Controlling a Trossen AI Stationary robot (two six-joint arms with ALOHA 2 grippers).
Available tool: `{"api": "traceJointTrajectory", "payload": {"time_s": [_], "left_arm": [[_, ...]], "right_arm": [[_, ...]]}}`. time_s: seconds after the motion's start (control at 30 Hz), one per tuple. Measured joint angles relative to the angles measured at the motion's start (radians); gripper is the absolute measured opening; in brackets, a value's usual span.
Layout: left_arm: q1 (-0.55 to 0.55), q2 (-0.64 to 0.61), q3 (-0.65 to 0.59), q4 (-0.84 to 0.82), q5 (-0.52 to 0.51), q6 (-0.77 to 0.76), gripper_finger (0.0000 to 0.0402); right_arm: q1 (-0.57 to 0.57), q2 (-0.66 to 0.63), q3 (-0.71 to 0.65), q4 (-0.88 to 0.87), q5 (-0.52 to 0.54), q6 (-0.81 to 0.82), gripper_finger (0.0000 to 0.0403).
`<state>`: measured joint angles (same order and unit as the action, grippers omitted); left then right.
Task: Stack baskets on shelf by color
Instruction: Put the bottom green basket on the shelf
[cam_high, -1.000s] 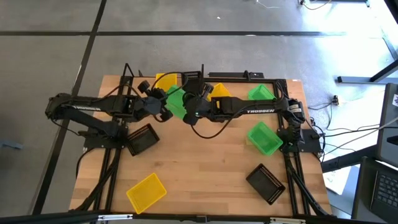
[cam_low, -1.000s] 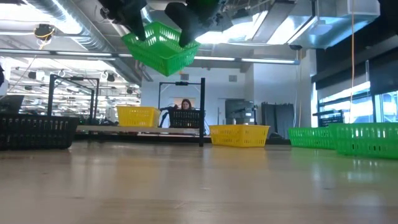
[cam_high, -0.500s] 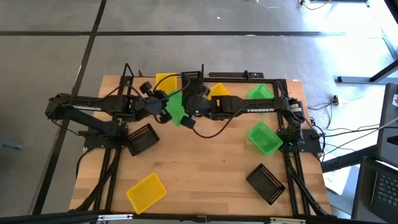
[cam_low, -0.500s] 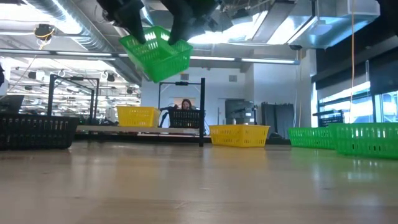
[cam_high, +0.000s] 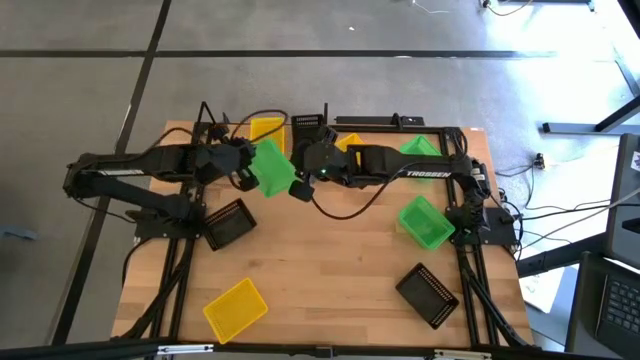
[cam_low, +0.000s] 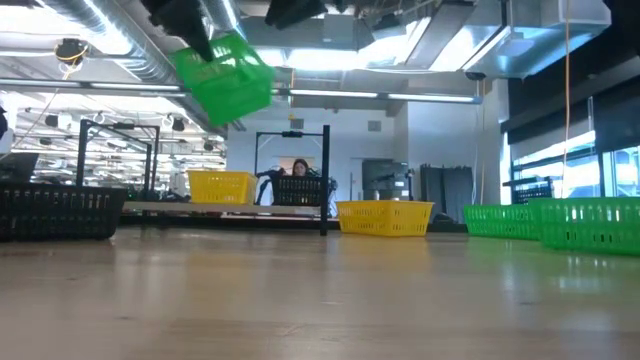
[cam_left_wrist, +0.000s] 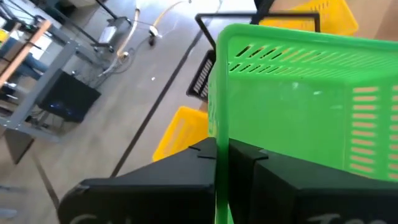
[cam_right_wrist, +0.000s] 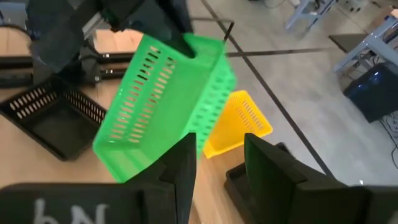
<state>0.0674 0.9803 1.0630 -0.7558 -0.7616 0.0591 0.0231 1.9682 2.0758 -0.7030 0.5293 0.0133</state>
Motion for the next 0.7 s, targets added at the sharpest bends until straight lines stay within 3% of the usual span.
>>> {"api": "traceJointTrajectory", "payload": {"time_s": [0.3, 0.47, 0.7], "left_arm": [[0.135, -0.067, 0.0, -0.159, 0.034, -0.009, 0.0], [0.217, -0.067, 0.0, -0.248, 0.12, -0.01, 0.0], [0.317, -0.069, 0.001, -0.304, 0.127, -0.274, 0.0]], "right_arm": [[0.0, 0.0, 0.1, -0.036, 0.0, -0.044, 0.013], [0.0, 0.0, 0.108, -0.036, 0.0, -0.079, 0.0129], [0.0, 0.0, 0.108, -0.036, 0.0, -0.083, 0.0129]]}}
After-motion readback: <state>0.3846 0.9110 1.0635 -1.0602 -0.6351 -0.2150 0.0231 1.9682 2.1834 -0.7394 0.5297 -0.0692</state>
